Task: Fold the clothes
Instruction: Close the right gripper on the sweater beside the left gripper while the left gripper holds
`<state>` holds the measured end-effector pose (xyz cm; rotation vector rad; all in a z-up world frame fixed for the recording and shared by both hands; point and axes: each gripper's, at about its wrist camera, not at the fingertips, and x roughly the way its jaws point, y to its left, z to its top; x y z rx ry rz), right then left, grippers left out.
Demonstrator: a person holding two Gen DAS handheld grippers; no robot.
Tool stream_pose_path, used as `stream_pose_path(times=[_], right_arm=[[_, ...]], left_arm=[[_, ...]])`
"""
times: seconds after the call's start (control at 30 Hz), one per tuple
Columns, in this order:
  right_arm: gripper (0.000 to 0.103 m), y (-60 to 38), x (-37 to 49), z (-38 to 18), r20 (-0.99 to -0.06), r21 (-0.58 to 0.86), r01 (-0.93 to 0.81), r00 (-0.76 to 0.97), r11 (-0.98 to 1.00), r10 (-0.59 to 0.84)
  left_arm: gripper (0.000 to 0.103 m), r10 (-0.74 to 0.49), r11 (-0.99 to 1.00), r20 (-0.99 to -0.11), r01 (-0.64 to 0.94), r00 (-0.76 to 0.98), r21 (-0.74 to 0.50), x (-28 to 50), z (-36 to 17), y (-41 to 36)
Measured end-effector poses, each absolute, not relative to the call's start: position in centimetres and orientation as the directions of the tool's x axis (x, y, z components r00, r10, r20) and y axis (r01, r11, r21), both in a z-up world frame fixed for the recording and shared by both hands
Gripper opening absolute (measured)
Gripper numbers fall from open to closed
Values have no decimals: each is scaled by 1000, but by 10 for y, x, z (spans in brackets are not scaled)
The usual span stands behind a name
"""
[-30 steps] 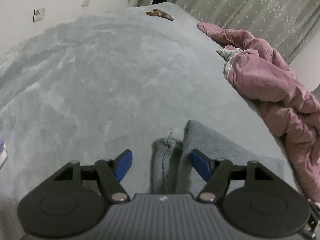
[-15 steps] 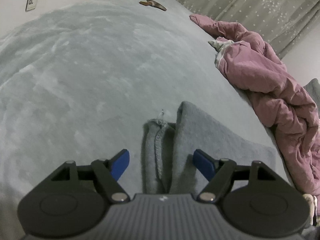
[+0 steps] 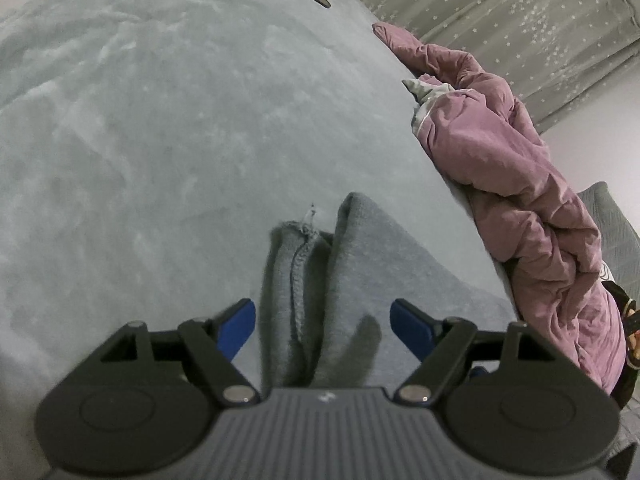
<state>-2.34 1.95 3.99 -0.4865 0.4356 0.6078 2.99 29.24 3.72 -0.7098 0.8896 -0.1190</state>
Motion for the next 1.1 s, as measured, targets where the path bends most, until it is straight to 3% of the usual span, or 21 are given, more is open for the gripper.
stream_pose_path(times=[0.17,0.23,0.33,0.4,0.5,0.63,0.77,1.1], right_arm=[[40,31,-38,41,-483,-369,-654,742,660,465],[47,34,-42,38,-487,-376,-673,728,637,482],[49,42,-47,31,-487,-426,-679,729,598,481],[49,46,-48,25,-489,-456,-680,731,574,476],[49,51,-48,20,-485,-492,-678,735,546,474],[49,59,-48,14,-474,-525,-679,734,513,486],[60,73,-47,3,-456,-584,-661,748,472,483],[60,98,-37,-14,-398,-687,-593,791,420,464]], left_arm=[[74,-376,791,-674,-159,635,-591,31,38,281],[71,-372,799,-677,-152,635,-581,30,39,278],[62,-373,800,-678,-150,634,-580,30,38,275],[49,-377,792,-677,-159,633,-589,30,38,276],[38,-380,781,-671,-168,637,-601,31,41,278],[35,-390,760,-659,-179,643,-625,32,46,278],[35,-396,751,-657,-185,641,-633,35,48,275],[35,-407,722,-663,-223,629,-655,37,47,284]])
